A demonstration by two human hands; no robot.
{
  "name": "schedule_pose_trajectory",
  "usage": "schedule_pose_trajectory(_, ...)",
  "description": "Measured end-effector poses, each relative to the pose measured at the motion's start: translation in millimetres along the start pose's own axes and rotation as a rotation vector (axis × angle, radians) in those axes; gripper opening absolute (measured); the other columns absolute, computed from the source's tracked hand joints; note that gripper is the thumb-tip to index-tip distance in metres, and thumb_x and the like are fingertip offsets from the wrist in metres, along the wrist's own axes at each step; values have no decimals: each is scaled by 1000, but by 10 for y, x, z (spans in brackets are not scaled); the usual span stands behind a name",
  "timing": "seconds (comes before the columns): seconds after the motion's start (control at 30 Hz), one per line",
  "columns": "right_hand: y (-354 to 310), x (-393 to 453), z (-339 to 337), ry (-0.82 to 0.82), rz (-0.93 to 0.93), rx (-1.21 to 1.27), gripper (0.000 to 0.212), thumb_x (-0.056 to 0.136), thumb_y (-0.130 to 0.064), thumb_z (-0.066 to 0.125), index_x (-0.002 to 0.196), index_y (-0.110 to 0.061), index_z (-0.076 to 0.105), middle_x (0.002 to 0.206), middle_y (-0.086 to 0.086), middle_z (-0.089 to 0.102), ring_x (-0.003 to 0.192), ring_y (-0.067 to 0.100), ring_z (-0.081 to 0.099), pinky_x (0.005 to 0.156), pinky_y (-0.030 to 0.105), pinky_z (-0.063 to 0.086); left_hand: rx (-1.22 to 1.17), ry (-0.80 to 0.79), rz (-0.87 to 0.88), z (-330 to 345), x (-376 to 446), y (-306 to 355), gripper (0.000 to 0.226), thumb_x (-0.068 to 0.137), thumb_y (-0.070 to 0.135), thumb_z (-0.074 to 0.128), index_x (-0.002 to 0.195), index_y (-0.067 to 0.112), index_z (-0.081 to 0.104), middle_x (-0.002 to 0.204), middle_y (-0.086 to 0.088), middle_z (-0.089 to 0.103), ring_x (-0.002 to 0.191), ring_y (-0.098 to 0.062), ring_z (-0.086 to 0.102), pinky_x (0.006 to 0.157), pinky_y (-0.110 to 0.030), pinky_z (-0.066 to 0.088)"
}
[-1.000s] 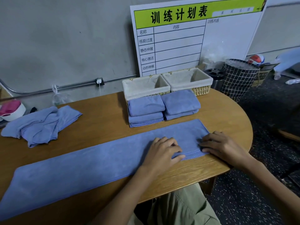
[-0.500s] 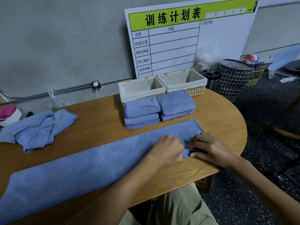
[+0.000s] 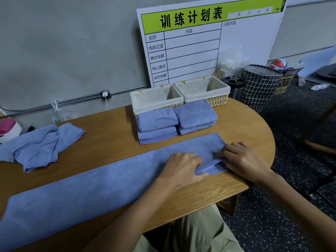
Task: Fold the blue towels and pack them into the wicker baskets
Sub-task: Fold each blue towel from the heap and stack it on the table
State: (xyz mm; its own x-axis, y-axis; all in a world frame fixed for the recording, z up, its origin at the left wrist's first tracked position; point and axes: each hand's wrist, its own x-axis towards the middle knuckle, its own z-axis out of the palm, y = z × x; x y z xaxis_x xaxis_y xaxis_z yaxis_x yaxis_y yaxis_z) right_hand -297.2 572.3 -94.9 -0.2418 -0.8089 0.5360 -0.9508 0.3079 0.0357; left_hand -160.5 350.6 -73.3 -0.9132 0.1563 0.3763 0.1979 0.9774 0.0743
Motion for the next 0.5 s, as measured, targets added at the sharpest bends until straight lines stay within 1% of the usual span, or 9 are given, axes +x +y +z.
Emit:
schedule_pose_trajectory(0.03, 3, -20, -12, -8, -6, 1, 26, 97, -30, 49, 102, -17, 71, 98, -1, 64, 82, 21, 60, 72, 30, 32, 53, 26, 29, 30, -21, 18, 44, 79, 65, 56, 85, 23, 67, 81, 6, 64, 69, -19, 62, 56, -28, 40)
schedule_pose_trajectory(0.07, 5, -42, -19, -22, -14, 2, 29, 99, -31, 48, 104, -17, 72, 98, -2, 64, 82, 21, 60, 71, 30, 32, 80, 46, 56, 52, -40, 33, 42, 80, 64, 62, 87, 23, 67, 82, 5, 63, 71, -20, 62, 54, -28, 38)
schedule_pose_trajectory(0.17, 11, -107, -75, -17, -36, 25, 33, 102, -33, 46, 107, -16, 74, 96, -2, 65, 79, 21, 61, 68, 32, 37, 106, 70, 108, 83, -103, 43, 28, 81, 46, 76, 81, 20, 66, 79, 4, 58, 67, -19, 61, 48, -25, 33)
schedule_pose_trajectory(0.2, 7, -131, -113, 16, -43, 35, 35, 104, -33, 45, 106, -14, 74, 94, -1, 66, 77, 22, 61, 67, 33, 39, 116, 91, 131, 85, -128, 35, 25, 83, 43, 76, 79, 20, 66, 78, 5, 57, 65, -18, 60, 47, -23, 31)
schedule_pose_trajectory(0.27, -7, -161, -222, 82, -53, 56, 37, 105, -29, 45, 106, -7, 74, 91, 3, 66, 74, 23, 58, 62, 36, 41, 91, 157, 153, 77, -173, 5, 24, 91, 41, 67, 78, 21, 64, 79, 6, 56, 65, -16, 58, 44, -22, 31)
schedule_pose_trajectory(0.33, -19, -192, -277, 97, -68, 49, 32, 103, -23, 48, 111, -5, 73, 91, 4, 65, 74, 23, 55, 60, 38, 40, 85, 209, 142, 74, -225, -10, 24, 96, 38, 61, 78, 21, 61, 81, 6, 55, 65, -14, 56, 42, -23, 28)
schedule_pose_trajectory(0.37, -24, -210, -269, 71, -85, 41, 30, 102, -22, 50, 112, -6, 73, 91, 4, 64, 75, 23, 54, 61, 38, 40, 95, 213, 148, 73, -253, -9, 22, 96, 36, 60, 80, 21, 59, 81, 6, 54, 65, -14, 55, 41, -24, 29)
schedule_pose_trajectory(0.43, -13, -279, -226, -20, -119, 51, 27, 101, -24, 52, 114, -11, 72, 93, 1, 62, 77, 23, 55, 63, 37, 40, 83, 181, 180, 66, -308, 0, 14, 94, 32, 61, 88, 22, 54, 84, 5, 55, 69, -15, 58, 40, -26, 36)
schedule_pose_trajectory(0.5, 6, -342, -219, -58, -89, 100, 27, 100, -27, 54, 114, -15, 73, 97, -2, 62, 80, 21, 55, 66, 36, 42, 43, 144, 194, 35, -349, -2, 14, 90, 29, 62, 93, 22, 51, 86, 4, 56, 74, -16, 58, 40, -27, 38)
